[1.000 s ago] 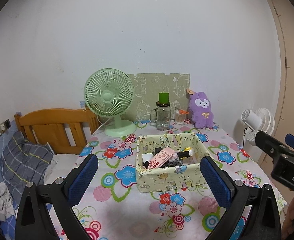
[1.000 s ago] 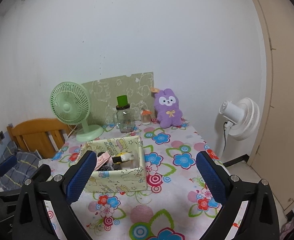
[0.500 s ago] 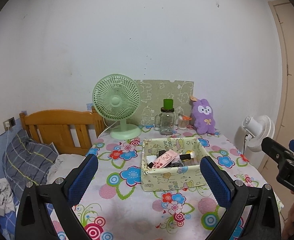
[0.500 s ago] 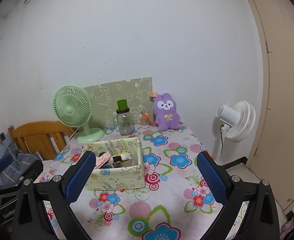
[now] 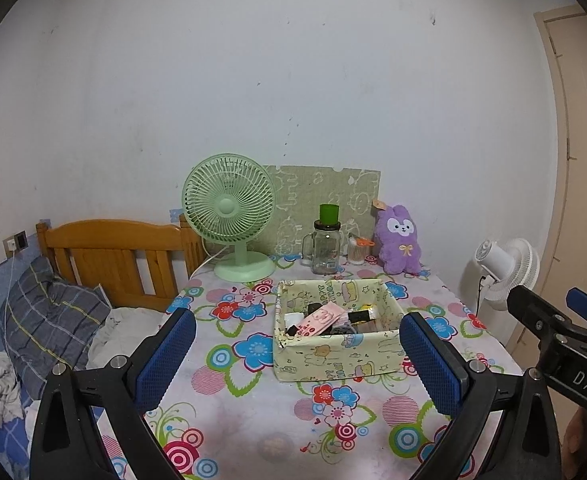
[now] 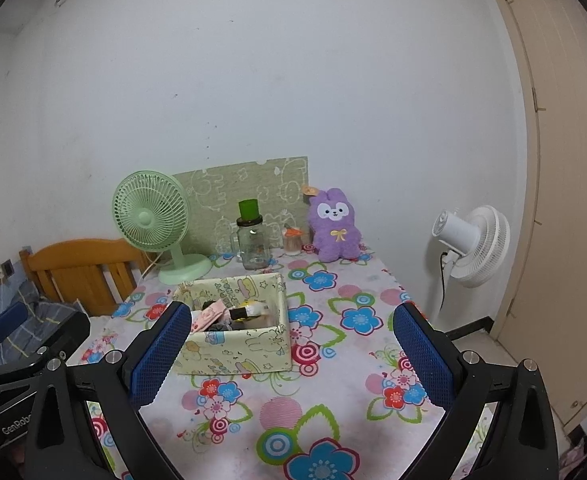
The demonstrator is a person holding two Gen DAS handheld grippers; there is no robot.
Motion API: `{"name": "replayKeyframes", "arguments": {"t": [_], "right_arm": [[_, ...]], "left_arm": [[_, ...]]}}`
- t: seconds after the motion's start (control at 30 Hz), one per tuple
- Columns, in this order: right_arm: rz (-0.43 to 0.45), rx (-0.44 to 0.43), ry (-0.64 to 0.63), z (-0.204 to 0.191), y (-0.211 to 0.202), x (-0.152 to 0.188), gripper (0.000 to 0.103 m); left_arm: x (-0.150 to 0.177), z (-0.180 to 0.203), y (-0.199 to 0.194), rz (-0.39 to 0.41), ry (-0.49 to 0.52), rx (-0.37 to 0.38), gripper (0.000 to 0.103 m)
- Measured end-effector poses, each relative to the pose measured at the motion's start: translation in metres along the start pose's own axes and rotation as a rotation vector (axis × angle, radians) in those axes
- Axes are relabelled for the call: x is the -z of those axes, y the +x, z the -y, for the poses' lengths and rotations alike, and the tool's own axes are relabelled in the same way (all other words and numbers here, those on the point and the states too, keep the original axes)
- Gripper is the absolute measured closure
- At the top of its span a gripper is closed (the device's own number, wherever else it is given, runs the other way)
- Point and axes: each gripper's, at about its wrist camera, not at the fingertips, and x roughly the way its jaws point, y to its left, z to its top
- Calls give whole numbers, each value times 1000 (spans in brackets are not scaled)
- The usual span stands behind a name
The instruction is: Organize soft objects
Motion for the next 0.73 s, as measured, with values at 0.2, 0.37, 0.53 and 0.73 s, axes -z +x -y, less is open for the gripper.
{"name": "replayKeyframes", "arguments": {"t": [0.2,0.37,0.53,0.73], "right_arm": [[1,-1,-2,-1,-1,0,1],[3,-4,-4,-2,-2,-1,1],[5,-5,-5,-3,-4,-1,1],[4,-8,-5,-4,-5,-2,1]], "left_arm": [[0,-1,-4,5,-6,3,0],[0,-2,-5,7,-6,1,0],[0,-2,-4,7,-8,4,0],[-1,-3,-5,7,-9,3,0]]}}
